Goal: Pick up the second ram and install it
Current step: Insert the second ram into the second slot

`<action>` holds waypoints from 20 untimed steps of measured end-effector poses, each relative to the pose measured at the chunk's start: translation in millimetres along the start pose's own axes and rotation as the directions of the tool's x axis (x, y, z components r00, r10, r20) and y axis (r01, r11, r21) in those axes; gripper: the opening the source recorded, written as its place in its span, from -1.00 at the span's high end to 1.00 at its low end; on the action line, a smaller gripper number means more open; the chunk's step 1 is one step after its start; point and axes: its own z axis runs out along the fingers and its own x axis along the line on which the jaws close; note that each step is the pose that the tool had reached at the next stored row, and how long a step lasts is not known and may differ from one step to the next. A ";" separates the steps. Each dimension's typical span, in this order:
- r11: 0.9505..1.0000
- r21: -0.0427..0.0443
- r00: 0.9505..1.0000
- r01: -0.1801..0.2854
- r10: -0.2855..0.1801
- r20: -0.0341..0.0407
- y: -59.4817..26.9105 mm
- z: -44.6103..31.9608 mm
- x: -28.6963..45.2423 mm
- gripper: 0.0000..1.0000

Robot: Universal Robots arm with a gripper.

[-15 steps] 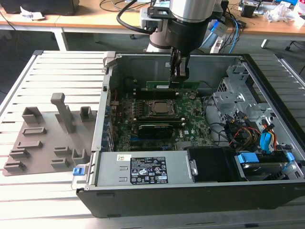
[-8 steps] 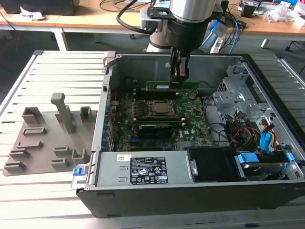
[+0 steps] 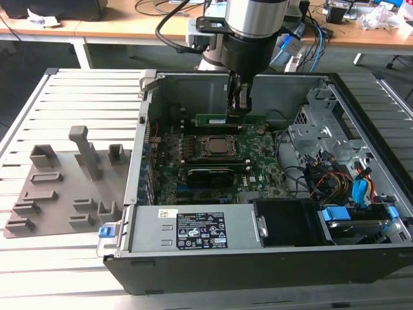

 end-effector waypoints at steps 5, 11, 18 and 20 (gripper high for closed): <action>1.000 0.000 1.000 0.000 0.000 0.000 3.1 9.1 0.8 0.73; 1.000 0.000 1.000 0.000 0.000 0.000 2.9 15.5 1.2 0.73; 1.000 0.000 1.000 0.000 0.000 0.000 2.7 26.6 1.9 0.73; 1.000 0.000 1.000 0.000 0.000 0.000 2.7 27.8 1.9 0.73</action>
